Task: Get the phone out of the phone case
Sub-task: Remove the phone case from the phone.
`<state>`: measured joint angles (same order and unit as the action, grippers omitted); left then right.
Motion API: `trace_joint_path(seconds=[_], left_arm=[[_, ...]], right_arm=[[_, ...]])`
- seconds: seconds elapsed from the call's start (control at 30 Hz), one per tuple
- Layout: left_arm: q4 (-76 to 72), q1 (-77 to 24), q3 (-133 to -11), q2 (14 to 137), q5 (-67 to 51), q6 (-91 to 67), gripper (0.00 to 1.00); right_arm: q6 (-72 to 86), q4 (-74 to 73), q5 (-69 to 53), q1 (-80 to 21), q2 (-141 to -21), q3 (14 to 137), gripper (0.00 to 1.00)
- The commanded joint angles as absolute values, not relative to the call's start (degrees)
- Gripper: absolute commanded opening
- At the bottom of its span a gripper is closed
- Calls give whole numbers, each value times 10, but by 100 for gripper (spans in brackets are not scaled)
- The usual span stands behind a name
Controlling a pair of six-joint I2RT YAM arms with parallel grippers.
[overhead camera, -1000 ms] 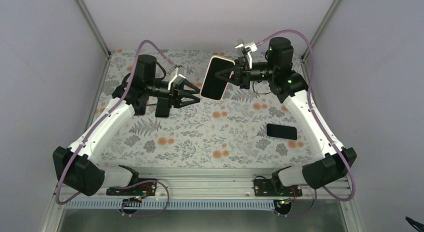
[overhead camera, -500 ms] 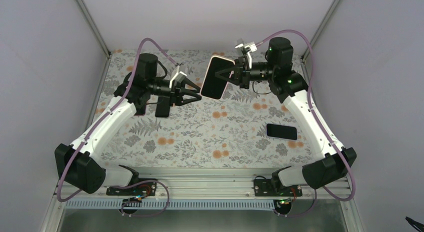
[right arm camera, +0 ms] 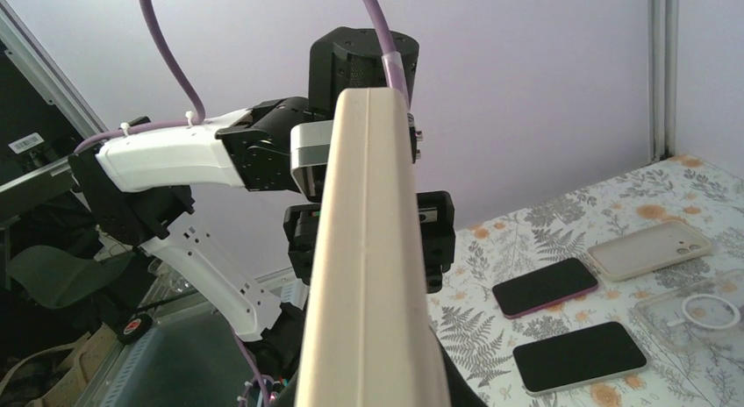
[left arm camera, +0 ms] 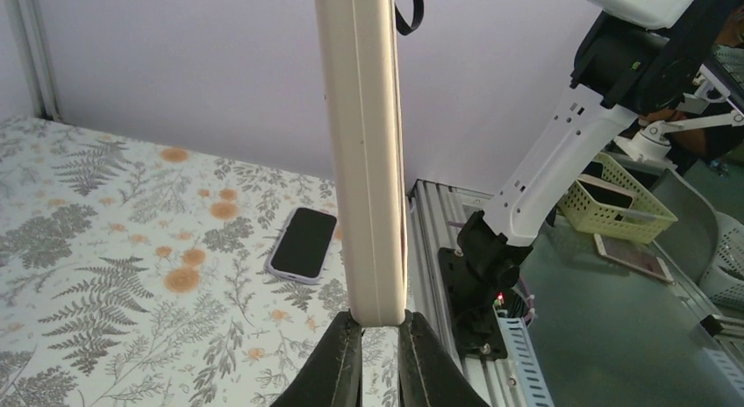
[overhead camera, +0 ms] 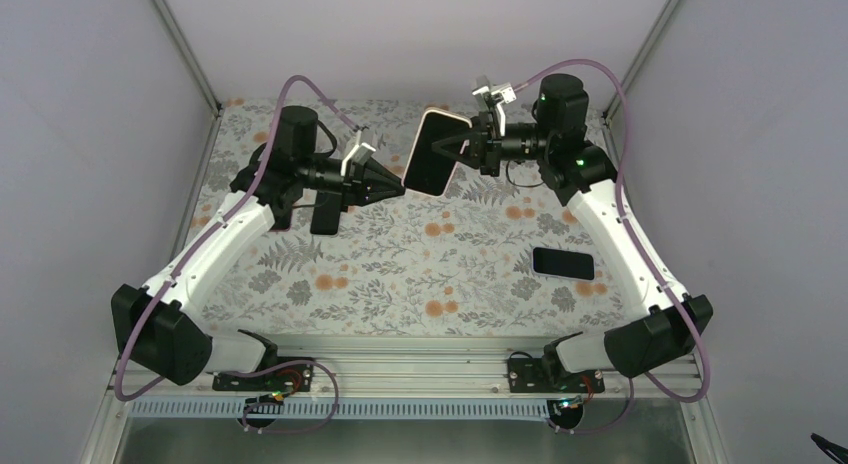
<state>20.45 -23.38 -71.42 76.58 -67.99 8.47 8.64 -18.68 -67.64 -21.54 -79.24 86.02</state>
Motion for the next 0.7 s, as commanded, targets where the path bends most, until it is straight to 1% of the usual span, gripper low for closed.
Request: trace_joint_path(seconds=[0.0, 0.2, 0.33, 0.53, 0.6, 0.67], left_arm=[[196, -235, -720, 769, -644, 108, 6], [192, -235, -717, 768, -623, 111, 2], [190, -235, -719, 775, -627, 111, 3], [240, -235, -718, 762, -662, 162, 38], [267, -235, -720, 752, -682, 186, 45], [279, -235, -721, 745, -699, 194, 49]], right_arm=[[133, -129, -772, -219, -790, 852, 4], [160, -103, -830, -226, -784, 836, 4], [141, -124, -818, -229, -781, 837, 4], [75, -197, -748, -220, -792, 889, 4], [63, -210, -715, -214, -796, 901, 4], [61, -213, -695, -211, -798, 907, 4]])
